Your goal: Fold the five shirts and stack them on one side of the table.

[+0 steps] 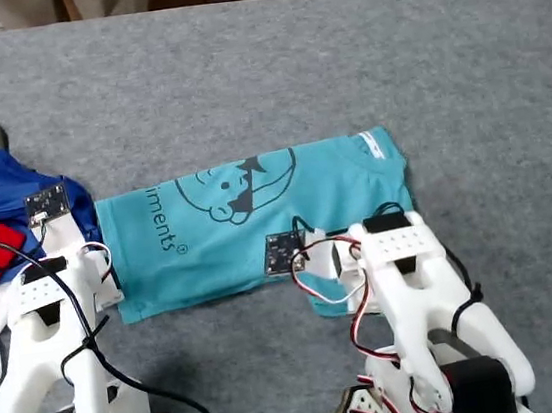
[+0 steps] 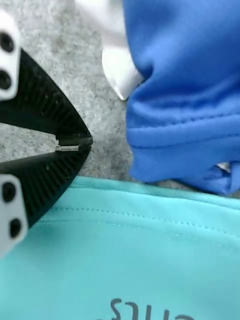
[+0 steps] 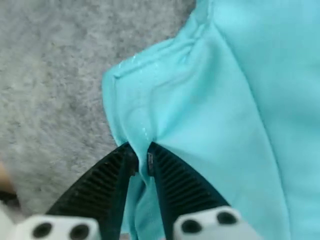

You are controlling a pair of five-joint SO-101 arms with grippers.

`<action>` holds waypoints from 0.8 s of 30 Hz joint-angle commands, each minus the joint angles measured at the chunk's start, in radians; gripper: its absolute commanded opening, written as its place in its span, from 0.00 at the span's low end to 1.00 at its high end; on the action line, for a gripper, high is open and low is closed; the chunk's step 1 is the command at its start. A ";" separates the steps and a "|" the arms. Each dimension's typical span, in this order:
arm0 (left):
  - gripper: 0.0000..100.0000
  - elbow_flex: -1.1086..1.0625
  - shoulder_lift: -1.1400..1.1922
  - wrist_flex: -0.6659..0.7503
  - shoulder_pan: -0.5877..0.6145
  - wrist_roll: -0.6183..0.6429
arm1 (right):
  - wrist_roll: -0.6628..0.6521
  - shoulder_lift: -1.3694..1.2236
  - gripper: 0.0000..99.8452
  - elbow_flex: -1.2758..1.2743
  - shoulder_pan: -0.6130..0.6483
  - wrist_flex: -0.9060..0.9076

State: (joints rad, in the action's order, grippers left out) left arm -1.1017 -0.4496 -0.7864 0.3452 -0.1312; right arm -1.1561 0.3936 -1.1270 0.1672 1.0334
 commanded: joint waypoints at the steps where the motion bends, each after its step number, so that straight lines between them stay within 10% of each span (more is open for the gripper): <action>1: 0.02 0.046 0.002 0.002 0.008 0.008 | 0.043 -0.008 0.00 0.111 0.041 0.110; 24: 0.02 0.046 0.002 0.003 0.006 0.011 | -0.087 -0.720 0.00 1.283 0.044 0.483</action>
State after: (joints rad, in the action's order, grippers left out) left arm -1.1017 -0.4496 -0.7864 0.3452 -0.1312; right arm -1.2037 -0.2186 -0.0315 0.1979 1.4676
